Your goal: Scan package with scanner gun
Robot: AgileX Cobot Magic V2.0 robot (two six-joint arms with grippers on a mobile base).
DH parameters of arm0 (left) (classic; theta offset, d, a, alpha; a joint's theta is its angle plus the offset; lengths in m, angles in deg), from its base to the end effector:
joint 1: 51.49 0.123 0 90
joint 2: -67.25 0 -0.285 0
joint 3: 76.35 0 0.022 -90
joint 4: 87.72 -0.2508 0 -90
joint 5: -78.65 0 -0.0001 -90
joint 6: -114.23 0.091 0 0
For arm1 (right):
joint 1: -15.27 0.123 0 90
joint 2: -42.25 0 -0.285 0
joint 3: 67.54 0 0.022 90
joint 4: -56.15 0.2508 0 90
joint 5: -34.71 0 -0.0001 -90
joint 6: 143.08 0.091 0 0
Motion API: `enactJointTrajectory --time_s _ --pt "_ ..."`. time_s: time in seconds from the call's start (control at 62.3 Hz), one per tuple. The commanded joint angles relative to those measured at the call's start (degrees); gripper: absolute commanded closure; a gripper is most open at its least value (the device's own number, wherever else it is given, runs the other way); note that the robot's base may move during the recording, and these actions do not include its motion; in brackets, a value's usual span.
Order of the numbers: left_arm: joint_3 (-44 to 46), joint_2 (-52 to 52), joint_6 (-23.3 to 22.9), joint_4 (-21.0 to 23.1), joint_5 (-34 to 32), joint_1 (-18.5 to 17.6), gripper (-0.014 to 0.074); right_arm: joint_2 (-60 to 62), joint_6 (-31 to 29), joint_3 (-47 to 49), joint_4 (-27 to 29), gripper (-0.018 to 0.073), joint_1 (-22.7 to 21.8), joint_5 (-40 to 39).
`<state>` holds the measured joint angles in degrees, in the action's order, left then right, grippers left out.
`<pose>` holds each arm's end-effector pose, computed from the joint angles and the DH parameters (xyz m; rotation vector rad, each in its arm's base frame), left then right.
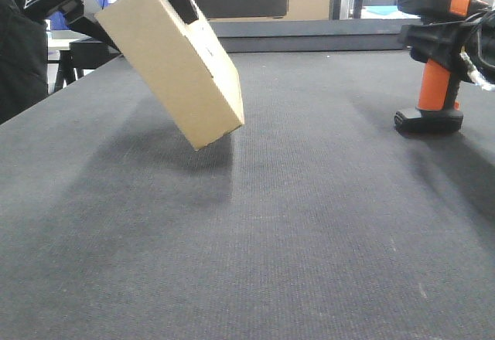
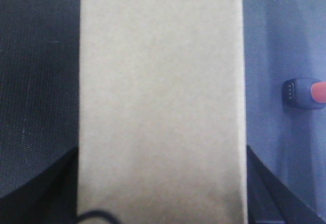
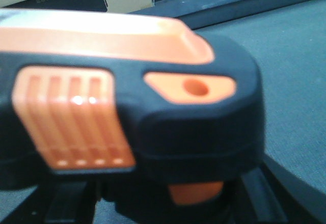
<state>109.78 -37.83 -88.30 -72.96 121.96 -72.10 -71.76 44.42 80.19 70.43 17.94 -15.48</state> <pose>0.3513 -0.1491 0.3109 -0.2053 2.5434 -0.6067 0.3626 -0.0003 0.1760 0.3481 1.6550 0.0928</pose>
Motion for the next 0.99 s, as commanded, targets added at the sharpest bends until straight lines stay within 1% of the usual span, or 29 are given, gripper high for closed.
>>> enactJointTrajectory --time_s 0.0,0.016,0.064,0.08,0.209,0.273,0.369,0.417,0.449,0.465,0.497,0.513,0.561,0.626,0.754,0.882,0.914,0.979 --pt "0.1 0.4 0.0 0.0 -1.1 -0.4 0.0708 -0.1 0.0 0.3 -0.1 0.0585 -0.2 -1.9" --pt "0.1 0.4 0.0 0.0 -1.1 -0.4 0.0708 -0.1 0.0 0.3 -0.2 0.0602 -0.2 -1.9" --pt "0.1 0.4 0.0 0.1 -1.1 -0.4 0.0708 0.0 0.0 0.3 -1.3 0.0713 -0.2 -2.0" --pt "0.1 0.4 0.0 0.1 -1.1 -0.4 0.0708 0.0 0.0 0.3 -1.8 0.0727 -0.2 -2.1" --pt "0.1 0.4 0.0 0.4 -1.1 -0.4 0.0708 0.7 -0.1 0.3 -5.6 0.0727 -0.2 -3.1" --pt "0.1 0.4 0.0 0.5 -1.0 -0.4 0.0708 1.7 -2.7 0.3 -6.8 0.0727 0.0 -3.1" --pt "0.1 0.4 0.0 0.5 -0.5 -0.4 0.0708 4.7 -13.4 0.3 -6.8 0.0727 1.0 -3.1" --pt "0.1 0.4 0.0 0.5 -0.1 -0.4 0.0708 6.8 -20.1 0.3 -6.4 0.0727 2.0 -2.9" --pt "0.1 0.4 0.0 0.5 -0.1 -0.4 0.0708 7.8 -24.3 0.3 -5.7 0.0727 2.6 -2.3" --pt "0.1 0.4 0.0 0.5 -0.1 -0.4 0.0708 8.3 -27.4 0.3 -5.1 0.0727 2.8 -2.0" --pt "0.1 0.4 0.0 0.5 -0.1 -0.4 0.0708 9.2 -31.1 0.3 -3.3 0.0727 3.3 -1.4" --pt "0.1 0.4 0.0 0.5 -0.1 -0.4 0.0708 9.3 -32.0 0.3 -2.8 0.0727 3.5 -1.0" --pt "0.1 0.4 0.0 0.5 -0.1 -0.4 0.0708 9.8 -37.0 0.3 0.1 0.0727 4.1 -0.6" --pt "0.1 0.4 0.0 0.6 -0.1 -0.4 0.0708 9.8 -40.5 0.3 2.7 0.0727 4.4 -0.6" --pt "0.1 0.4 0.0 0.6 -0.1 -0.4 0.0708 9.5 -40.8 0.3 4.1 0.0727 4.4 -0.9" --pt "0.1 0.4 0.0 0.6 -0.1 -0.4 0.0708 9.5 -40.7 0.3 4.1 0.0727 4.4 -2.6" --pt "0.1 0.4 0.0 0.6 0.0 -0.4 0.0708 9.5 -39.4 0.3 4.3 0.0727 4.4 -2.9" --pt "0.1 0.4 0.0 0.6 0.3 -0.4 0.0708 9.5 -33.7 0.3 5.5 0.0727 4.4 -2.9"
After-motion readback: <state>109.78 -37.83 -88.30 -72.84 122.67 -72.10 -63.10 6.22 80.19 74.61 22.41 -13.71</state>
